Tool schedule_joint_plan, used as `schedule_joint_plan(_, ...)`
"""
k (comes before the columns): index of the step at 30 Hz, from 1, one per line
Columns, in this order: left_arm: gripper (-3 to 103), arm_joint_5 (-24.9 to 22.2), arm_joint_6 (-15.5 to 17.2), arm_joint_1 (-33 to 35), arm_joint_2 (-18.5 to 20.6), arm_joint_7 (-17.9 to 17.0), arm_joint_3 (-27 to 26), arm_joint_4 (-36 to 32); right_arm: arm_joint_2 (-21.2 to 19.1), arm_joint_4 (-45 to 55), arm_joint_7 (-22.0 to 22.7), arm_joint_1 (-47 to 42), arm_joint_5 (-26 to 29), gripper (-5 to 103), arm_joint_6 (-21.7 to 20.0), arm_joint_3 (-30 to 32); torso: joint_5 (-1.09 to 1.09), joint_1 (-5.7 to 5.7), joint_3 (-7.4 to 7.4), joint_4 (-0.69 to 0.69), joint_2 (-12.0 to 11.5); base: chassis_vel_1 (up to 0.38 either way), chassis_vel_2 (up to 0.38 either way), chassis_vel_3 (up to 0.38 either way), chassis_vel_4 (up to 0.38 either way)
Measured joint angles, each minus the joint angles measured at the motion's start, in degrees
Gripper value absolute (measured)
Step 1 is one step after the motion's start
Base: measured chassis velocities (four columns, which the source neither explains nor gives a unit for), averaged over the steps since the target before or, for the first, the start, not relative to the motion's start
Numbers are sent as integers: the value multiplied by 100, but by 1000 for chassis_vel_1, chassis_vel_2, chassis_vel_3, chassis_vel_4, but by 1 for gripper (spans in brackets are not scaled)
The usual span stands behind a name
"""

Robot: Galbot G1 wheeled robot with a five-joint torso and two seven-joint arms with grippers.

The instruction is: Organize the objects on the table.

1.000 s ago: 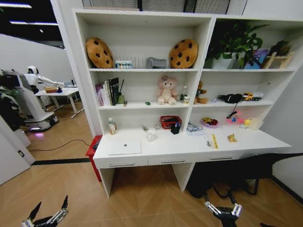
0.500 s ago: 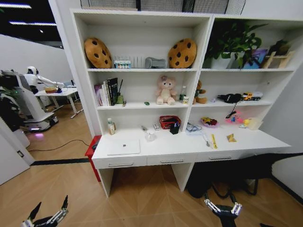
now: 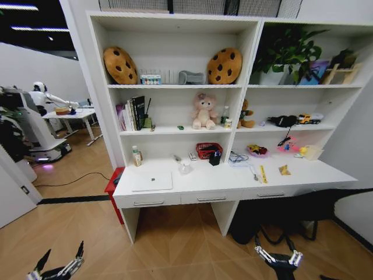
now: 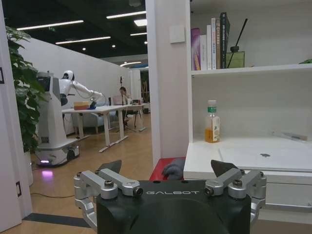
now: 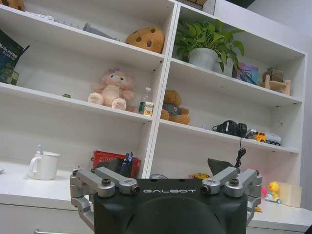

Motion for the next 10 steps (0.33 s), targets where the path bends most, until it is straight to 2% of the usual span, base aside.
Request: schedule_joint_plan(10, 100, 0, 0, 0, 0, 0, 0, 0, 0, 1, 2, 2, 3, 100, -1, 0, 0, 0, 0, 0, 0, 0, 0, 0, 0)
